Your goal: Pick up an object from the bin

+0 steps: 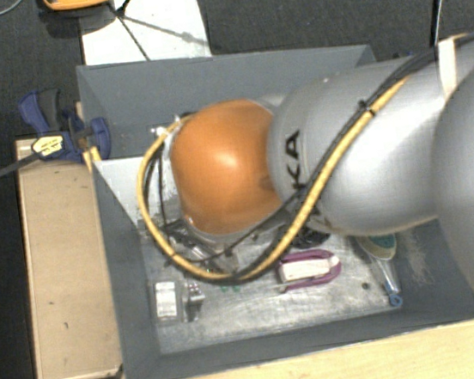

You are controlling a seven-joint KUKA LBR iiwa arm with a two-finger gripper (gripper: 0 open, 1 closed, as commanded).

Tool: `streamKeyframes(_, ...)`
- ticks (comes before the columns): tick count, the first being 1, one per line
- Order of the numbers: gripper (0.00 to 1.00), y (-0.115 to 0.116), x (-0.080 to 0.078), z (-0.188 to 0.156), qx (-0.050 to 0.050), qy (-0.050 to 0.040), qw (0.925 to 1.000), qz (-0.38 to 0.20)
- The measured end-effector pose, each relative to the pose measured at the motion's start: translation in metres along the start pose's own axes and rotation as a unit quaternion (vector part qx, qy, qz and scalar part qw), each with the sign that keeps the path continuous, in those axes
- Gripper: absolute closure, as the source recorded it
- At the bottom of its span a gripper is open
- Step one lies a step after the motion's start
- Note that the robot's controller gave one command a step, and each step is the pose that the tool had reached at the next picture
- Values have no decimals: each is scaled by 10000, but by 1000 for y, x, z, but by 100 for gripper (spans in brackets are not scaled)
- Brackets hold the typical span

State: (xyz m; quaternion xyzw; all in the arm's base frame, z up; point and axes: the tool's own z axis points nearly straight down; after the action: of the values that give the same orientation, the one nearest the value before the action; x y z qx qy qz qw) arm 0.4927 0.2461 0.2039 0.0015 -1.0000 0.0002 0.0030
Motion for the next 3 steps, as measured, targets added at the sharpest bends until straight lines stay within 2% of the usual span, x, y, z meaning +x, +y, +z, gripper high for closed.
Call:
streamKeyframes(1, 0, 8, -51, 106, 7, -26, 9965, -830)
streamKeyframes(2, 0, 11, -76, 121, -10, 31, 9993, -366)
streamKeyframes(3, 0, -32, -55, 58, 6, -67, 9491, -3150)
